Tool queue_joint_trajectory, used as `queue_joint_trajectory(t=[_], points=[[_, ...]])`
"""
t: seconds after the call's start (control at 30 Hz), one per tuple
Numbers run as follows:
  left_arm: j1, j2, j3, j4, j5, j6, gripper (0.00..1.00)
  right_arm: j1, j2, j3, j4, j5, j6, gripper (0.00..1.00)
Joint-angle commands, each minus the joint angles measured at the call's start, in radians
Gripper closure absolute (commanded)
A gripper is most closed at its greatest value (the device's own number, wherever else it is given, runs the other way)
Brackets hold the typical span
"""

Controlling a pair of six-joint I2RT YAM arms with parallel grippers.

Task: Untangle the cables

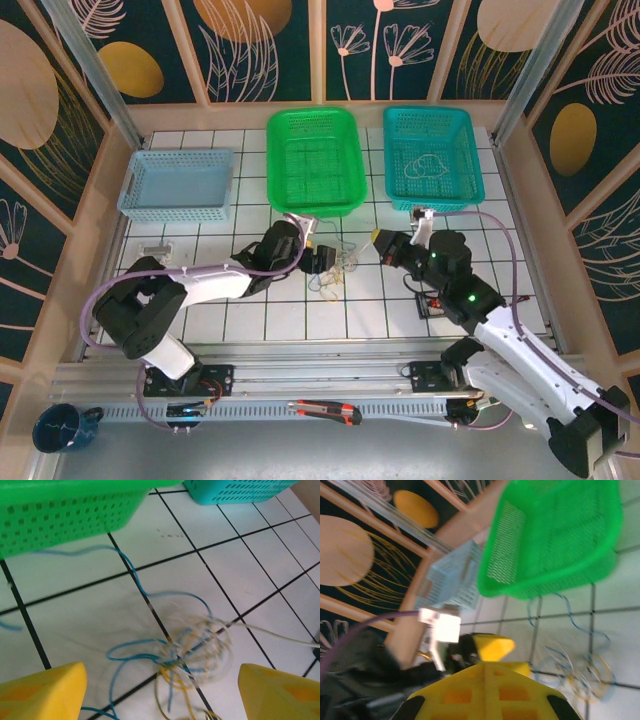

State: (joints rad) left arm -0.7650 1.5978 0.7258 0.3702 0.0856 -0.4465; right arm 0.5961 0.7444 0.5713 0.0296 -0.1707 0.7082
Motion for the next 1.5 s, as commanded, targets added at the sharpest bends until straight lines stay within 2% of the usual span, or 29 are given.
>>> queue_joint_trajectory(t=[0.0,0.17,0.33,0.6,0.83,0.87,0.9,0.97,1.03,1.3,1.47], points=[[-0.004,0.05,0.042,0.007,-0.028,0.076,0.2,0.007,0.037,0.069,0.064,-0.066,-0.026,1.0],[-0.005,0.088,0.045,0.049,0.011,0.085,0.19,0.008,0.094,0.119,0.119,-0.108,-0.014,1.0],[-0.008,0.062,-0.027,0.128,0.046,0.065,0.19,0.015,0.125,0.145,0.131,-0.103,-0.02,1.0],[-0.008,-0.033,-0.114,0.1,-0.018,-0.013,0.18,0.014,0.133,0.128,0.026,0.028,-0.075,1.0],[-0.008,-0.124,-0.147,-0.001,-0.03,-0.121,0.18,-0.006,0.116,-0.031,-0.07,0.129,-0.086,1.0],[-0.008,-0.135,-0.147,-0.021,-0.027,-0.132,0.18,-0.011,0.113,-0.054,-0.088,0.141,-0.081,0.94],[-0.008,-0.143,-0.146,-0.038,-0.021,-0.14,0.18,-0.018,0.107,-0.076,-0.111,0.152,-0.073,0.81],[-0.007,-0.156,-0.14,-0.072,-0.014,-0.151,0.19,-0.021,0.087,-0.1,-0.141,0.162,-0.056,0.62],[-0.007,-0.161,-0.134,-0.095,-0.013,-0.152,0.21,-0.02,0.053,-0.116,-0.161,0.167,-0.043,0.52],[-0.008,-0.101,-0.086,-0.163,0.014,-0.127,0.41,-0.015,-0.049,-0.057,-0.26,0.2,-0.03,0.42],[-0.021,-0.08,-0.087,-0.17,0.029,-0.134,0.43,0.024,-0.038,-0.005,-0.255,0.192,-0.045,0.38]])
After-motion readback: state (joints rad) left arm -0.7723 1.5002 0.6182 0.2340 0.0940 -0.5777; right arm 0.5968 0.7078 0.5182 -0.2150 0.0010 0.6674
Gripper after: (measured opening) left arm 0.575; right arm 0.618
